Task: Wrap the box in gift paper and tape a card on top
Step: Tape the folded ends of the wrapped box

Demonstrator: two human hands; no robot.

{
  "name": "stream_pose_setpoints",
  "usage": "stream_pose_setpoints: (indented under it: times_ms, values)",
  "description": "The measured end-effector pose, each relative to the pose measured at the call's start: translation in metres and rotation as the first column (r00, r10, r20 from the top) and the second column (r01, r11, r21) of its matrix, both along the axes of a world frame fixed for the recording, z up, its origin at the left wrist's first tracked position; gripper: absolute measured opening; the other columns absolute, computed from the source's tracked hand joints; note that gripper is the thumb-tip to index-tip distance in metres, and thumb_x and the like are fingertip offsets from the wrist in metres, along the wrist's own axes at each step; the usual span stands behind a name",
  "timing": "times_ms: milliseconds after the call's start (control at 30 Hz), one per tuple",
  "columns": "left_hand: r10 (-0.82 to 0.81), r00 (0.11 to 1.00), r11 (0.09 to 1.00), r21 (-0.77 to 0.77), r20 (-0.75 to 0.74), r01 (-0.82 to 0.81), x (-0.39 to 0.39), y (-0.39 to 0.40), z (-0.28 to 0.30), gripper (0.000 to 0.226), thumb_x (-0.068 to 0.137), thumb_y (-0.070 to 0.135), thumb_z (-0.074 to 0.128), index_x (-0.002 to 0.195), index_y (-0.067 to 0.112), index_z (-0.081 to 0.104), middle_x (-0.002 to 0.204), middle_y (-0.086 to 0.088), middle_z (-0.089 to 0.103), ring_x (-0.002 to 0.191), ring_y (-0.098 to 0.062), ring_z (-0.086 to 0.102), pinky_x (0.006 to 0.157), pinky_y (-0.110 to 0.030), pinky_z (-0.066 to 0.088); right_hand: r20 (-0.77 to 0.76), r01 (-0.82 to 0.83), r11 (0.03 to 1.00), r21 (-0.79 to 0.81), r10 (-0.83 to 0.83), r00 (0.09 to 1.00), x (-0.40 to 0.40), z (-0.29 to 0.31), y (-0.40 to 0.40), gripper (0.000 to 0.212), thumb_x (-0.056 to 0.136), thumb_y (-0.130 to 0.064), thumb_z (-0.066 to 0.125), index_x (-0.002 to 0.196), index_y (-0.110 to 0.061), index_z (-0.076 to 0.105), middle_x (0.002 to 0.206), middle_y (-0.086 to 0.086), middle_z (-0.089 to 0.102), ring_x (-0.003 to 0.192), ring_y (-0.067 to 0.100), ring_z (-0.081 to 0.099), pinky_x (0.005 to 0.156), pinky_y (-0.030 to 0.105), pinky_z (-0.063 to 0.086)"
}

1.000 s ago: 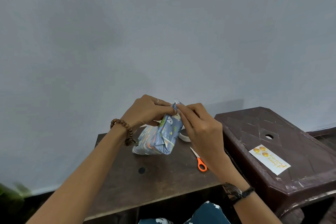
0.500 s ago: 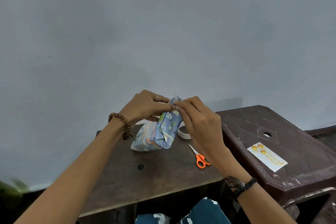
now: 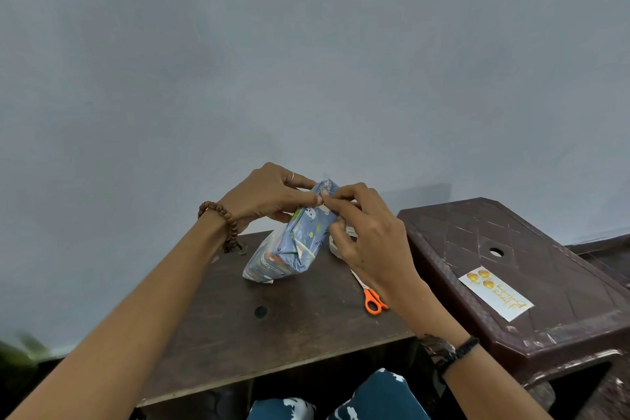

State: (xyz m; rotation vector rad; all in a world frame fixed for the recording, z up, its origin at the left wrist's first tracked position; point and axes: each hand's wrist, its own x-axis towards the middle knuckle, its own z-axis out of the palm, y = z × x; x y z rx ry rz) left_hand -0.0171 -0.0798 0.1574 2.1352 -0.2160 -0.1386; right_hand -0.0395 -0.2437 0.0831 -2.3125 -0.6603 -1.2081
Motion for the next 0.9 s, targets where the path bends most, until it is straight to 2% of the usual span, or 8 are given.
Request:
stream_pose_setpoints:
  times_ms: [100, 367, 467, 533, 633, 700, 800, 900]
  values:
    - [0.008, 1.000, 1.000, -0.028, -0.007, -0.008, -0.001, 0.000, -0.001, 0.019, 0.081, 0.023, 0.069, 0.100, 0.022, 0.069, 0.078, 0.003, 0.069, 0.059, -0.001, 0.064, 0.051, -0.011, 0.050, -0.035, -0.064, 0.998, 0.006, 0.064, 0.997, 0.002, -0.002, -0.004, 0.033, 0.081, -0.018, 0.043, 0.102, -0.012, 0.068, 0.101, 0.001, 0.061, 0.090, 0.008, 0.052, 0.057, 0.019, 0.048]
    - [0.071, 0.997, 0.997, -0.042, -0.015, -0.071, -0.003, -0.003, 0.000, 0.020, 0.083, 0.022, 0.068, 0.102, 0.019, 0.068, 0.079, 0.005, 0.067, 0.069, -0.006, 0.063, 0.051, -0.010, 0.051, -0.072, -0.146, 0.989, 0.035, 0.148, 0.986, 0.002, -0.004, -0.006, 0.035, 0.081, -0.016, 0.042, 0.106, -0.010, 0.066, 0.106, 0.005, 0.060, 0.097, 0.011, 0.051, 0.056, 0.024, 0.053]
    - [0.114, 0.993, 0.993, -0.029, 0.026, -0.113, -0.005, -0.004, -0.004, 0.024, 0.083, 0.022, 0.067, 0.106, 0.015, 0.069, 0.085, -0.001, 0.069, 0.073, -0.009, 0.064, 0.059, -0.015, 0.054, -0.099, -0.159, 0.987, 0.034, 0.162, 0.982, 0.004, -0.004, -0.004, 0.037, 0.079, -0.016, 0.039, 0.103, -0.008, 0.065, 0.107, 0.004, 0.061, 0.099, 0.010, 0.051, 0.061, 0.026, 0.053]
    - [0.148, 0.983, 0.989, 0.015, 0.106, -0.150, -0.007, -0.004, -0.008, 0.025, 0.083, 0.023, 0.067, 0.107, 0.015, 0.069, 0.088, -0.003, 0.069, 0.075, -0.010, 0.064, 0.067, -0.022, 0.055, -0.123, -0.183, 0.981, 0.062, 0.189, 0.974, 0.005, -0.004, -0.003, 0.035, 0.077, -0.015, 0.037, 0.099, -0.008, 0.063, 0.106, 0.003, 0.060, 0.097, 0.010, 0.052, 0.064, 0.028, 0.051]
    - [0.193, 0.946, 0.965, 0.123, 0.261, -0.231, -0.011, -0.009, -0.012, 0.028, 0.079, 0.030, 0.068, 0.105, 0.021, 0.069, 0.094, -0.003, 0.072, 0.085, -0.013, 0.065, 0.080, -0.028, 0.053, -0.168, -0.226, 0.945, 0.235, 0.269, 0.948, 0.005, -0.001, 0.001, 0.030, 0.081, -0.017, 0.035, 0.094, -0.009, 0.061, 0.099, 0.000, 0.061, 0.090, 0.012, 0.055, 0.068, 0.031, 0.050]
    - [0.212, 0.925, 0.949, 0.160, 0.315, -0.272, -0.015, -0.012, -0.013, 0.029, 0.078, 0.032, 0.069, 0.106, 0.023, 0.069, 0.097, -0.003, 0.073, 0.091, -0.014, 0.065, 0.083, -0.026, 0.051, -0.146, -0.221, 0.927, 0.303, 0.275, 0.950, 0.008, 0.003, 0.003, 0.030, 0.089, -0.020, 0.037, 0.099, -0.009, 0.063, 0.097, 0.002, 0.062, 0.087, 0.010, 0.056, 0.072, 0.029, 0.050]
    - [0.229, 0.914, 0.941, 0.166, 0.334, -0.296, -0.017, -0.013, -0.013, 0.032, 0.079, 0.031, 0.068, 0.109, 0.021, 0.068, 0.101, -0.005, 0.072, 0.095, -0.016, 0.064, 0.083, -0.025, 0.048, -0.108, -0.186, 0.956, 0.226, 0.214, 0.971, 0.013, 0.008, 0.004, 0.035, 0.093, -0.022, 0.038, 0.112, -0.011, 0.065, 0.097, 0.005, 0.060, 0.082, 0.009, 0.056, 0.068, 0.026, 0.049]
    - [0.231, 0.915, 0.939, 0.170, 0.331, -0.298, -0.017, -0.011, -0.014, 0.034, 0.080, 0.032, 0.068, 0.112, 0.021, 0.067, 0.104, -0.006, 0.071, 0.096, -0.016, 0.064, 0.083, -0.024, 0.048, -0.094, -0.157, 0.977, 0.146, 0.172, 0.981, 0.017, 0.011, 0.004, 0.037, 0.093, -0.024, 0.039, 0.118, -0.012, 0.064, 0.093, 0.006, 0.059, 0.076, 0.015, 0.059, 0.061, 0.033, 0.054]
